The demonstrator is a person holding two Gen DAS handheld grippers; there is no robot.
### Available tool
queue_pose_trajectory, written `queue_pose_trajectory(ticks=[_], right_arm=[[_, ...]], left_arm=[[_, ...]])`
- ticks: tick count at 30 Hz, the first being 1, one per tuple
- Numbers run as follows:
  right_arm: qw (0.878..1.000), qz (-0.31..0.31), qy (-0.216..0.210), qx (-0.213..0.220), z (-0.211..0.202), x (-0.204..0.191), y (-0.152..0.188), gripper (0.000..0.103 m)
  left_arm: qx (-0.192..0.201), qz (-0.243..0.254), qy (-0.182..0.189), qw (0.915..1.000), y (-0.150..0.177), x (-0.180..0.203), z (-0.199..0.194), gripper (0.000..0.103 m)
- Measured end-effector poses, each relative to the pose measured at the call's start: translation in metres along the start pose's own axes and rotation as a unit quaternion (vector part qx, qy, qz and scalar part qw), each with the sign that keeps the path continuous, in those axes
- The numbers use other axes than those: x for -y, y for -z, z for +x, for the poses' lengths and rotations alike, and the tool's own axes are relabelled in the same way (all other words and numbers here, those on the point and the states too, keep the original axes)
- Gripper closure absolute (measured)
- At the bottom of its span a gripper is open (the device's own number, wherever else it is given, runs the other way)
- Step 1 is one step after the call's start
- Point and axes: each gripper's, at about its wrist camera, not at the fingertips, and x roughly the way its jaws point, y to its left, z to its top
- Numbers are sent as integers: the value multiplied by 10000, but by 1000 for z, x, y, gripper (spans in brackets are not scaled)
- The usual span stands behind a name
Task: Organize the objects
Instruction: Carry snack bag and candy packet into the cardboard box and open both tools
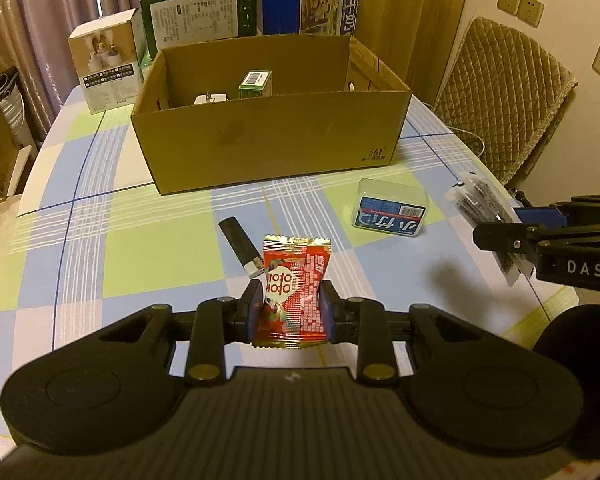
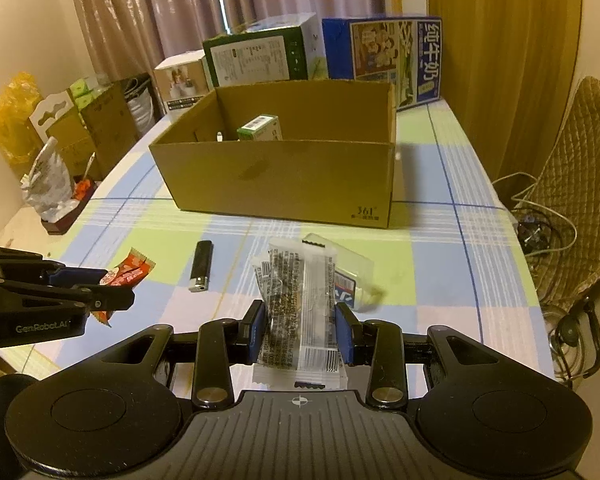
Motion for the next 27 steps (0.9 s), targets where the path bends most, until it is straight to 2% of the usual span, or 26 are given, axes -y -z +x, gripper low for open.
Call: queue_pose_trajectory(ticks=[15, 21, 27], right_arm=[[10000, -76, 10, 37, -9, -3, -2, 69], [9997, -181, 22, 136, -10, 0, -23, 69], [9992, -255, 23, 303, -5, 6, -64, 69]], left_arm=[[83, -18, -24, 10000, 2, -4, -14, 78], [197, 172, -111, 9996, -19, -11, -13, 78], [334, 303, -218, 9987, -61, -28, -11, 78]])
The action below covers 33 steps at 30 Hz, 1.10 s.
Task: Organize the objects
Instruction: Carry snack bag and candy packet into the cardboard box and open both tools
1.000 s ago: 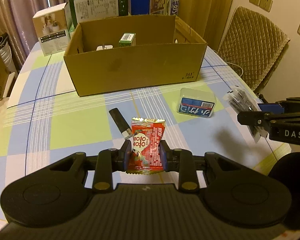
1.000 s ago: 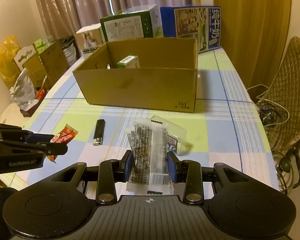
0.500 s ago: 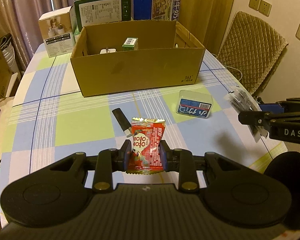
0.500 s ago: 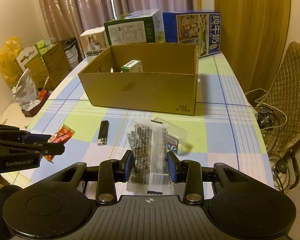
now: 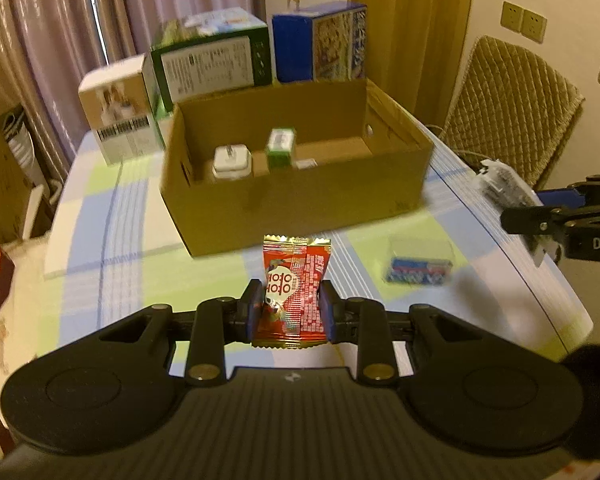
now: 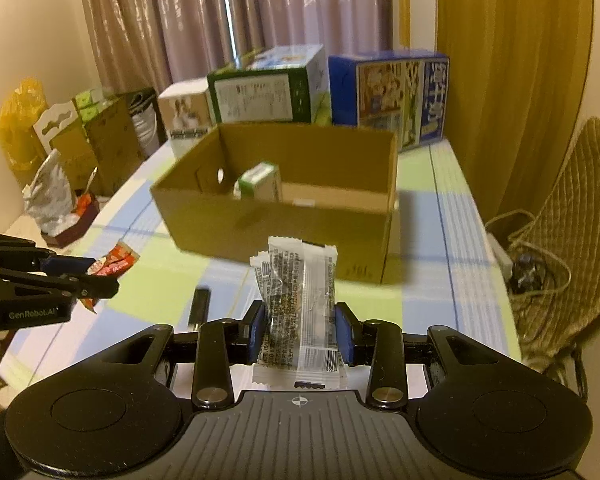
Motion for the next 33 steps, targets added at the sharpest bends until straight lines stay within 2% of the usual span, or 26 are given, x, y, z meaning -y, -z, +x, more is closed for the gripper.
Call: queue_pose_trajectory(ticks=[8, 16, 24, 33], right_arm=[[10000, -70, 14, 25, 32, 13, -65, 69], [9999, 51, 25, -84, 73, 28, -115, 69], [9994, 175, 11, -308, 119, 36, -137, 69], [9984, 224, 15, -522, 159, 44, -137, 69]], left_arm=[[180, 97, -213, 9996, -66, -31, 16, 78], [71, -21, -172, 9998, -116, -56, 56, 78], [-113, -174, -33, 9998, -139, -66, 100, 78], [-303, -278, -43, 9991, -144, -74, 144, 78]])
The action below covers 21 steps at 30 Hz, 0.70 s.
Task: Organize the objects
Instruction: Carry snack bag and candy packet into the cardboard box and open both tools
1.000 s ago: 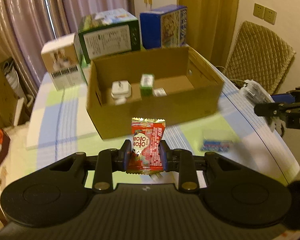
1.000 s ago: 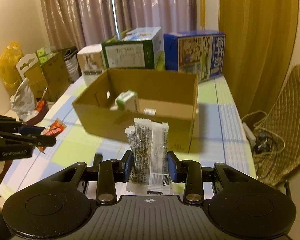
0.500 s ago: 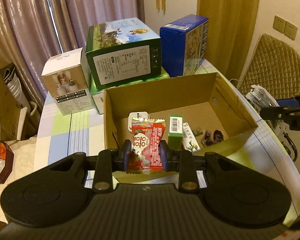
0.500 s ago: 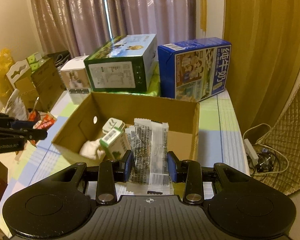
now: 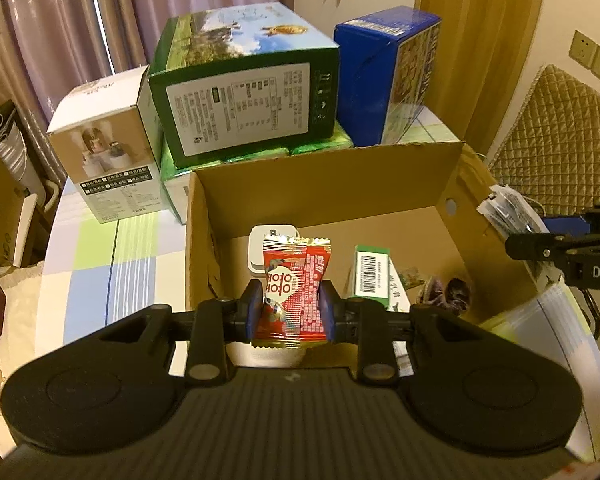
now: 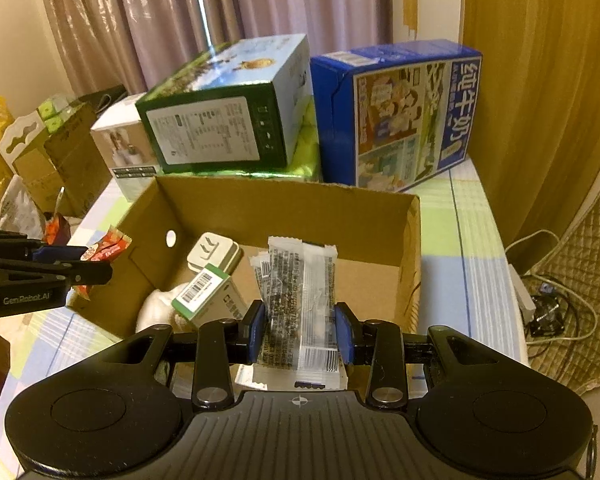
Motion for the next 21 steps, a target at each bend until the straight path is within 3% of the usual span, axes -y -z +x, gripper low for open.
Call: queue_pose_trajectory(ticks=[7, 10, 21], right_arm=[[9999, 52, 7, -88, 21, 5, -2, 69], [9999, 84, -14, -109, 26, 7, -1, 69], [9998, 123, -24, -132, 34, 11, -1, 69]], left_arm=[[1, -192, 5, 9998, 0, -10, 28, 76], [29, -323, -18, 9995, 1, -15, 36, 65], [121, -247, 14, 9996, 7, -17, 28, 64]])
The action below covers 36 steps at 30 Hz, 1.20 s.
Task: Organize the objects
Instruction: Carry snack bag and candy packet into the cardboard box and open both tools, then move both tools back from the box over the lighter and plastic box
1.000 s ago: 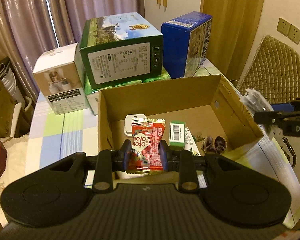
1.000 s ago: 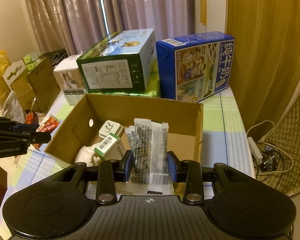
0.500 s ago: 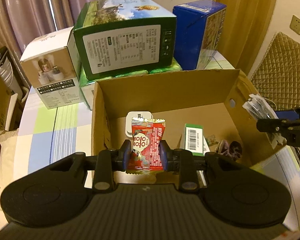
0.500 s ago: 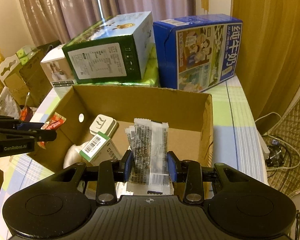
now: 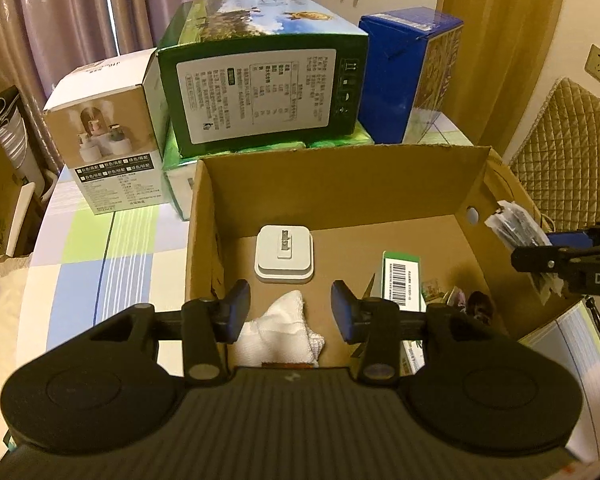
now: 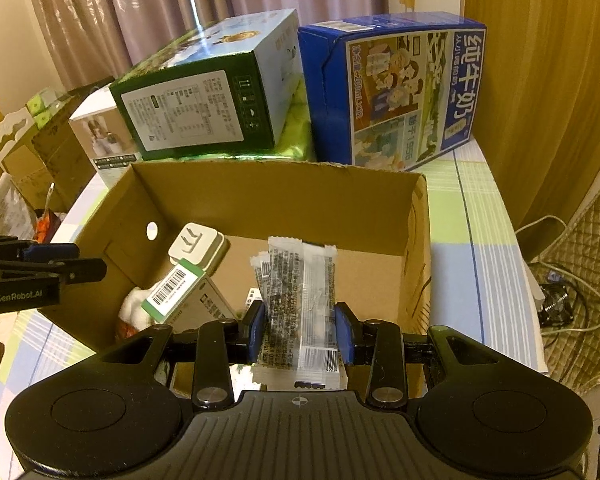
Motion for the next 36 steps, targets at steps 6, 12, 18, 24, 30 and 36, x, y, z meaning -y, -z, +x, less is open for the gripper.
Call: queue_pose_trajectory(ticks=[6, 12, 18, 24, 30, 36], right_arm=[[9991, 161, -266, 275, -6, 0, -6, 57], [9985, 216, -315, 401, -28, 0, 1, 51], [9979, 245, -379, 465, -65, -6, 29, 36], [9981, 243, -353, 439, -105, -15, 78, 20], [9986, 344, -226, 323, -138, -24, 126, 13], [9992, 151, -110, 346, -169, -42, 166, 11]], left_arm=[[103, -40, 68, 9999, 4, 1, -10, 57], [183, -162, 108, 9996, 17, -1, -30, 45], [309, -302, 65, 9990, 39, 2, -65, 33], [442, -337, -32, 9985, 67, 12, -107, 20], [496, -53, -275, 9984, 104, 35, -147, 10], [584, 65, -236, 9980, 140, 56, -180, 3]])
